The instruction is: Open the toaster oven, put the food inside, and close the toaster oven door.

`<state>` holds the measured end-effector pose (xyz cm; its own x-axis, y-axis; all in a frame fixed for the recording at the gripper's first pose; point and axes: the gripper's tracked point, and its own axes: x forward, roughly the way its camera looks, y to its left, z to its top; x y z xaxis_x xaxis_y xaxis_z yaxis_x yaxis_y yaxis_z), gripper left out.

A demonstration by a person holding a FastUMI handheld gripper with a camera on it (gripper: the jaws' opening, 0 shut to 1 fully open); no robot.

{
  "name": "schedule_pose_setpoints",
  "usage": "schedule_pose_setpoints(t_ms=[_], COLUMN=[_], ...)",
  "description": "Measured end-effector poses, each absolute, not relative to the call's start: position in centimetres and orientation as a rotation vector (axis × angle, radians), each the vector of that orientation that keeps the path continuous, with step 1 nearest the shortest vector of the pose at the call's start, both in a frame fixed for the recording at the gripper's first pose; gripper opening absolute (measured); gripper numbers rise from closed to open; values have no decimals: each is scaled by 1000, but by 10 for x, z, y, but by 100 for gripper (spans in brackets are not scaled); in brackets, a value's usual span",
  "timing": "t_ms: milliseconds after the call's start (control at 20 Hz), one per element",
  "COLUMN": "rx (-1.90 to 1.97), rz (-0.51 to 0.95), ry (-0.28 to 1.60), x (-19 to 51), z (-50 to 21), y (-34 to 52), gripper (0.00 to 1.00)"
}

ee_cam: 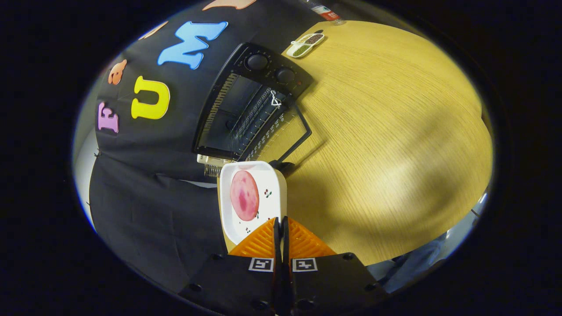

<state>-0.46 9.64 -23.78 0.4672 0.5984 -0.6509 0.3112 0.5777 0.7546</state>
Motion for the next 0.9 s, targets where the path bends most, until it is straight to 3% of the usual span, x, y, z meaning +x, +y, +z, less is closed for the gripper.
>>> schedule_pose_setpoints(t_ms=[900], rx=[1223], rz=[-78], ry=[911], x=[91], z=[-233], y=[137], gripper=[2])
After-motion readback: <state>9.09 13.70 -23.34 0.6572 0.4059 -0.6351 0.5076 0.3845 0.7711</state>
